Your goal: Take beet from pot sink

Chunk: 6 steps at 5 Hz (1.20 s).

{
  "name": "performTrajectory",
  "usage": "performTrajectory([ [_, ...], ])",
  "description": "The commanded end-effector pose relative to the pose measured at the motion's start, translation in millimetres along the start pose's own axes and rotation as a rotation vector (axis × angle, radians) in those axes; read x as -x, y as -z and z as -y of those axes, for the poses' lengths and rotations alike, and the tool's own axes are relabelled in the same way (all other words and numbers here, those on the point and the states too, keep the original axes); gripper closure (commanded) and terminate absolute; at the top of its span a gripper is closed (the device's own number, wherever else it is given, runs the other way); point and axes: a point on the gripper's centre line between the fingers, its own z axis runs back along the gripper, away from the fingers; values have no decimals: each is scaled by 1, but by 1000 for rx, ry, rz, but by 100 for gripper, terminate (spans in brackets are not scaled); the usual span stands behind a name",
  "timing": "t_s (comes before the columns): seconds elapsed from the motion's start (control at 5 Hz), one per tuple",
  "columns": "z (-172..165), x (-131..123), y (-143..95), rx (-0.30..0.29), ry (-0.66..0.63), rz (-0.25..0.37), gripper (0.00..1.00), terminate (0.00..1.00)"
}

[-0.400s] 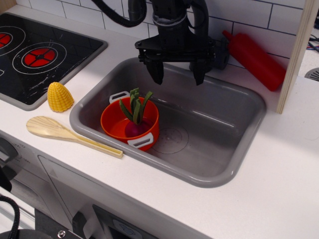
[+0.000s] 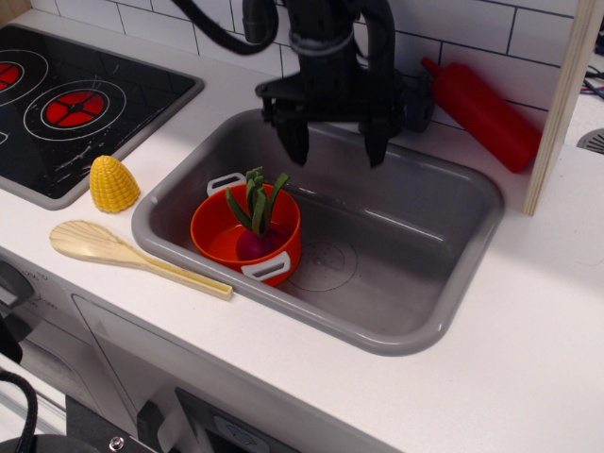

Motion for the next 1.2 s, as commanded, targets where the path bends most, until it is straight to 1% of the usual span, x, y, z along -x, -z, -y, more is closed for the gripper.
performTrajectory([
  [0.0,-25,0,-33,9,6,8,0,0],
  [0.2,-42,9,-38,-14,52,-33,0,0],
  [0.4,-53,17,-36,-66,135,-29,0,0],
  [0.6,-56,20,-26,-83,125,-36,0,0],
  [0.8,-51,27,-14,-87,121,-11,0,0],
  [1.0,-51,24,-3,-109,77,-18,0,0],
])
